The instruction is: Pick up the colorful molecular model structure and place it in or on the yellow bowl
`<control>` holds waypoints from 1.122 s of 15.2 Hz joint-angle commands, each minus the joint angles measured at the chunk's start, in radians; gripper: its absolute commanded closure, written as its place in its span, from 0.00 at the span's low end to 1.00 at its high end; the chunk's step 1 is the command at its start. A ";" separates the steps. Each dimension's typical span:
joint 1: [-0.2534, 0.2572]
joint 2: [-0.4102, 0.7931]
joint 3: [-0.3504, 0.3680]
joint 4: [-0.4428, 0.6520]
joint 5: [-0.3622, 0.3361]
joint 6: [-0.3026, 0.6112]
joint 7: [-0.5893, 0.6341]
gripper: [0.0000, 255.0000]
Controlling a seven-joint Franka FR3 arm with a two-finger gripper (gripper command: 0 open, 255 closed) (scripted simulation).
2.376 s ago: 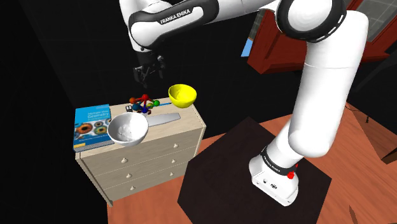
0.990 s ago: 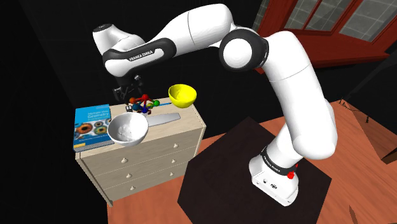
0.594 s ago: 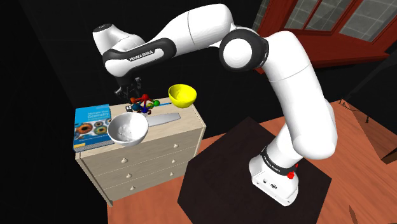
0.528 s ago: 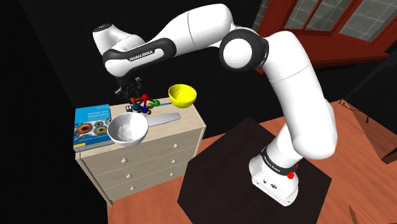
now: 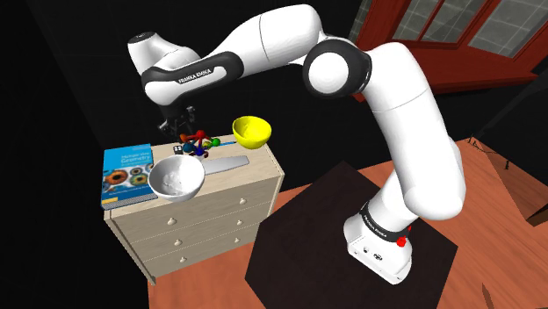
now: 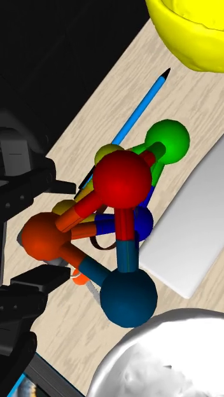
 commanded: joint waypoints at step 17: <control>0.000 -0.097 0.016 0.072 0.025 -0.165 -0.033 1.00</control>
